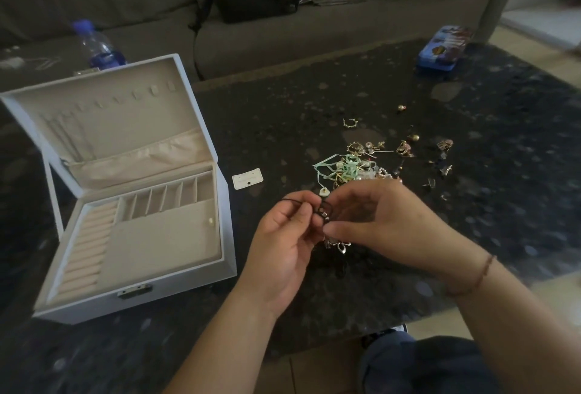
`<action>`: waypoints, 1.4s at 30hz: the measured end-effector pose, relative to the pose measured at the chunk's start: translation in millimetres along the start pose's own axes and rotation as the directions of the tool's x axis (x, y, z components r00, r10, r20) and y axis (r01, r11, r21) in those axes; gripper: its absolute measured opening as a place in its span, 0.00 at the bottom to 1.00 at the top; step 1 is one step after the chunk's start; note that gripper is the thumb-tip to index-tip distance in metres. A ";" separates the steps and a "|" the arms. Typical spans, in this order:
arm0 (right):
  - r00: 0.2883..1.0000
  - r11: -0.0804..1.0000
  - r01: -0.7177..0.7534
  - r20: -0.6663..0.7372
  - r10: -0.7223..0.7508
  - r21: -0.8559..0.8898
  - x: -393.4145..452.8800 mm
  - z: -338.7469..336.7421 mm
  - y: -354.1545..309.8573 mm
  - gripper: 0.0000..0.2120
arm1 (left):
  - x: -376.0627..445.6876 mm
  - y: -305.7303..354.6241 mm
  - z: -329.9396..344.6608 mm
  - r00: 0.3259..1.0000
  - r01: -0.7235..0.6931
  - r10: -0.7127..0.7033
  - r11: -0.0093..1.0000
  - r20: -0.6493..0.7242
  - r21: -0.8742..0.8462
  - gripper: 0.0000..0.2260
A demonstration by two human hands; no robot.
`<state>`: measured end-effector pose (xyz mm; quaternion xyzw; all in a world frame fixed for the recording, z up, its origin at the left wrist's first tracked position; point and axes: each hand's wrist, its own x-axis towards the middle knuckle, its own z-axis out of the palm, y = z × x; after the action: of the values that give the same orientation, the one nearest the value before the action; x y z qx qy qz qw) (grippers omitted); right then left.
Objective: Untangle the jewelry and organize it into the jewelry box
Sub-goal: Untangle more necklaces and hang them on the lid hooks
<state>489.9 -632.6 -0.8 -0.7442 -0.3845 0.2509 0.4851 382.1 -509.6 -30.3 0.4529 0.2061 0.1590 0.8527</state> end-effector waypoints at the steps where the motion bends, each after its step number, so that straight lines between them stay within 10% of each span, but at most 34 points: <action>1: 0.999 1.000 0.009 -0.050 -0.010 -0.016 0.2 2.7 0.8 0.07 | -0.6 1.3 -0.9 1.000 -0.026 0.026 0.999 0.006 0.027 0.07; 5: 0.993 0.990 0.053 -0.099 -0.066 -0.130 2.0 7.1 3.4 0.03 | -0.1 5.8 -4.9 0.990 -0.137 0.142 0.970 -0.011 0.203 0.06; 19: 0.978 0.819 -0.204 0.073 0.196 0.536 4.7 1.3 -2.7 0.16 | -0.9 21.9 -18.3 0.930 -0.314 0.367 0.803 -0.005 0.506 0.11; 25: 0.998 0.975 -0.011 -0.068 -0.004 -0.224 3.5 -12.8 7.7 0.04 | -2.2 29.7 -16.5 0.904 -0.321 0.418 0.802 -0.089 0.503 0.16; 29: 0.968 0.952 -0.018 -0.245 -0.061 -0.307 7.0 -14.8 18.1 0.12 | -3.9 32.9 -14.9 0.903 -0.303 0.419 0.774 -0.092 0.557 0.11; 32: 0.929 0.990 0.004 -0.368 0.049 0.143 8.2 -19.8 15.9 0.20 | -2.7 33.9 -15.0 0.889 -0.282 0.437 0.755 -0.134 0.592 0.06; 35: 0.941 0.778 0.182 -0.336 0.040 0.601 6.0 -23.7 6.4 0.19 | -1.6 33.9 -17.8 0.910 -0.212 0.386 0.749 -0.154 0.628 0.04; 42: 0.896 0.528 0.257 -0.404 0.184 0.810 3.7 -49.2 3.1 0.18 | -1.5 19.3 -35.1 0.968 -0.102 0.245 0.563 -0.048 0.820 0.08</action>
<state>529.9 -656.3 16.2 -0.4412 -0.1088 0.2191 0.8634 361.8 -475.1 -31.4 0.7963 0.2764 0.1653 0.5120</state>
